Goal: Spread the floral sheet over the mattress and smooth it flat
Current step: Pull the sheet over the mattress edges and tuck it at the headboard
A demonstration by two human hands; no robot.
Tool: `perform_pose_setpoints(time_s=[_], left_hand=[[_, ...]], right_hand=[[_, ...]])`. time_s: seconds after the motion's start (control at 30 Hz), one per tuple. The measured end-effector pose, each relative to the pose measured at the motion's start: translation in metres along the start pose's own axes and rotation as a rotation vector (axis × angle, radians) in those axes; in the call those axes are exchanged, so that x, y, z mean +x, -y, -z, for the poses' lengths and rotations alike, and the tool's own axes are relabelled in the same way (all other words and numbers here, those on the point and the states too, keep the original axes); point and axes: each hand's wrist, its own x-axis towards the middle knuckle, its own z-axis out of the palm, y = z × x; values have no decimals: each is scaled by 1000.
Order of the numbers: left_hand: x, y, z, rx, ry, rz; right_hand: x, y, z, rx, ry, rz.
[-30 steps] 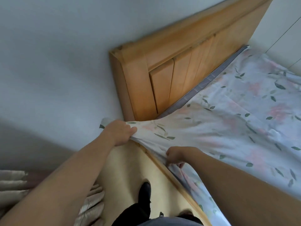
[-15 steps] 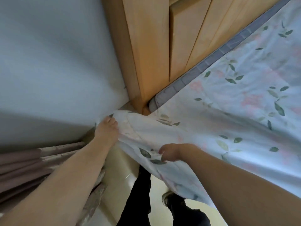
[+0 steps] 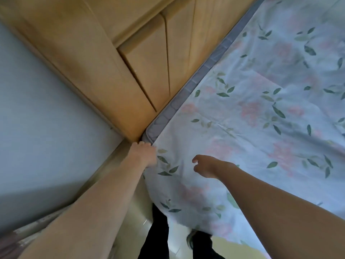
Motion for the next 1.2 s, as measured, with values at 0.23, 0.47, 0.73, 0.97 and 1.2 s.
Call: perform_pose_setpoints(time_s=[0.23, 0.47, 0.73, 0.97, 1.2], left_hand=[[64, -25, 34, -192, -59, 57], [192, -42, 1, -308, -297, 160], [318, -41, -66, -184, -765, 312], [364, -22, -98, 204, -979, 264], [336, -21, -100, -73, -979, 242]], right_hand=[[44, -47, 18, 130, -116, -61], [178, -78, 24, -4, -394, 34], [363, -85, 32, -38, -816, 224], [418, -57, 60, -121, -1308, 393], [397, -33, 81, -447, -1049, 378]])
